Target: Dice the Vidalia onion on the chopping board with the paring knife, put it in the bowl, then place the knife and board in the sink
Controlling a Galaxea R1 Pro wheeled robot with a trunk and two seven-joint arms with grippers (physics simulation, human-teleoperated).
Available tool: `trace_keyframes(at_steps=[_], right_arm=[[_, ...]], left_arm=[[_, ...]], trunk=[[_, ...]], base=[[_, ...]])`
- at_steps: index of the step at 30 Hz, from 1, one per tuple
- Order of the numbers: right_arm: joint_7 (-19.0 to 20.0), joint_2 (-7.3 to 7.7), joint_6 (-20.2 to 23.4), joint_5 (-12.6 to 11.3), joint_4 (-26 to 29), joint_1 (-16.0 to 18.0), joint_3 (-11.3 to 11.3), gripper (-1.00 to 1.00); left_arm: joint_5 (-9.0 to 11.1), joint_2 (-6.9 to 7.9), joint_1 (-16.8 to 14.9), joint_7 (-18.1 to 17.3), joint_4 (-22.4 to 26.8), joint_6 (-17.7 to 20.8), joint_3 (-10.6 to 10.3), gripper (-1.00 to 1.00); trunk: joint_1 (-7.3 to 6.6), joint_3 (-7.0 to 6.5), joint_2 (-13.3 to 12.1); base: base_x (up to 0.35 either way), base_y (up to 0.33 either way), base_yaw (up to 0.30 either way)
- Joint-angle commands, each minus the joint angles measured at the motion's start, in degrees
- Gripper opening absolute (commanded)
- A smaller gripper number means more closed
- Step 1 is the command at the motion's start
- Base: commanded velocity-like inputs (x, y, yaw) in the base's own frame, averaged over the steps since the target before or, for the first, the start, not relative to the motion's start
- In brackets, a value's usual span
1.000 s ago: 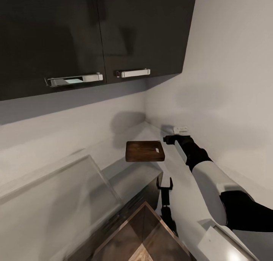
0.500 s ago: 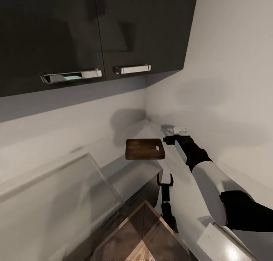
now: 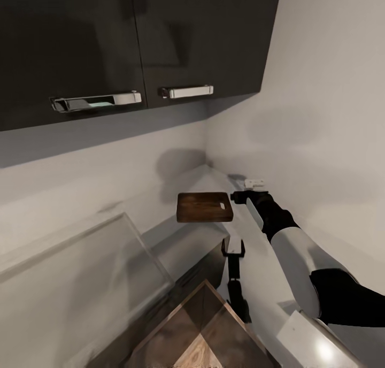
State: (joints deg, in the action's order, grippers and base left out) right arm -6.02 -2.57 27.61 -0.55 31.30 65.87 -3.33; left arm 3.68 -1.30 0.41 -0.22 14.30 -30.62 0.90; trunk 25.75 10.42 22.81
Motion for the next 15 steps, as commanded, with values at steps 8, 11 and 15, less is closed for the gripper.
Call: trace_keyframes(at_steps=[8, 11, 15], right_arm=[[-0.31, 0.02, 0.33, -0.07, 0.07, 0.04, -0.27, 1.00], [-0.31, 0.02, 0.33, -0.07, 0.06, 0.04, -0.27, 1.00], [-0.31, 0.02, 0.33, -0.07, 0.00, 0.04, -0.27, 1.00]], left_arm=[[0.28, -0.02, 0.03, -0.05, 0.11, -0.05, 0.06, 1.00], [0.25, -0.01, 0.03, -0.05, 0.11, -0.05, 0.06, 1.00], [0.27, -0.02, 0.03, -0.05, 0.11, -0.05, 0.06, 1.00]], trunk=[[0.03, 0.82, 0.11], [0.03, 1.09, 0.11], [0.03, 1.44, 0.11]], base=[[0.000, 0.000, 0.000], [0.000, 0.000, 0.000], [0.000, 0.000, 0.000]])
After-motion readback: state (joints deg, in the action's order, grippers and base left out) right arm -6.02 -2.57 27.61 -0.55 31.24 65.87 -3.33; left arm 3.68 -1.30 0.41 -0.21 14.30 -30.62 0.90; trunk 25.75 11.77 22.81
